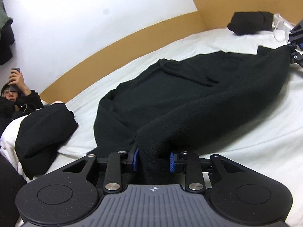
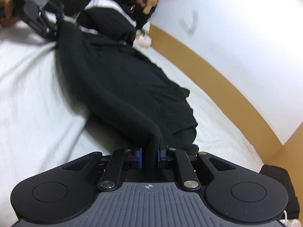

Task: Fold clothes

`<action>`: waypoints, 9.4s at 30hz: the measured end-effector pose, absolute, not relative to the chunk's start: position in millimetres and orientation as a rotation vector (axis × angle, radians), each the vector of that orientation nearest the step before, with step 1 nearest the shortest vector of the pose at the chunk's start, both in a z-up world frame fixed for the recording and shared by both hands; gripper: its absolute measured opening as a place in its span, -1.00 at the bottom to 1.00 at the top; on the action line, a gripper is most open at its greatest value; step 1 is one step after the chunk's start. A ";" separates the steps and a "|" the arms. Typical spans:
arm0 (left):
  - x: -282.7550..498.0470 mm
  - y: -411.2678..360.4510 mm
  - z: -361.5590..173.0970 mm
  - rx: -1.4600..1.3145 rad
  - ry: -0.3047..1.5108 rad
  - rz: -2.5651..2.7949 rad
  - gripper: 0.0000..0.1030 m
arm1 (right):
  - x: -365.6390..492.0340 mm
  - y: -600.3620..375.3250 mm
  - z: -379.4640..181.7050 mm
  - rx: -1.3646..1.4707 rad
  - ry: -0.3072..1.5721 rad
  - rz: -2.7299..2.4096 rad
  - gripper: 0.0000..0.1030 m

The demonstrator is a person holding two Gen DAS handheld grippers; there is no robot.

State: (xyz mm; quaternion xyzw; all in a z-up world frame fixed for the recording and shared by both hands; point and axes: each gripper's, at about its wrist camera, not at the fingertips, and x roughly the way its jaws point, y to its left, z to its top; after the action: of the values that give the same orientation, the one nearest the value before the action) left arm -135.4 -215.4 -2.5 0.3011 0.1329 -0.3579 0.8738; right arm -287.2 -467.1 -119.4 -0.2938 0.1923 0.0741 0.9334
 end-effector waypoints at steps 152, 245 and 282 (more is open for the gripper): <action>-137.3 -223.2 -19.2 0.825 0.203 -0.750 -0.33 | -200.1 -597.3 -4.7 -0.638 0.483 0.167 -0.74; -13.5 -263.7 144.1 1.062 0.623 -1.149 0.23 | -139.2 -630.6 80.5 -0.633 0.586 0.187 -0.93; -89.0 -193.7 72.0 0.363 0.411 -0.872 0.93 | -262.4 -597.0 6.6 -0.135 0.552 -0.273 0.07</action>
State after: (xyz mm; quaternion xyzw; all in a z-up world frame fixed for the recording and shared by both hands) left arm -89.0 -193.7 72.0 0.1737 0.1966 -0.4172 0.8701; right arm -262.4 -597.0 6.6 -0.0666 0.2716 -0.1344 0.9507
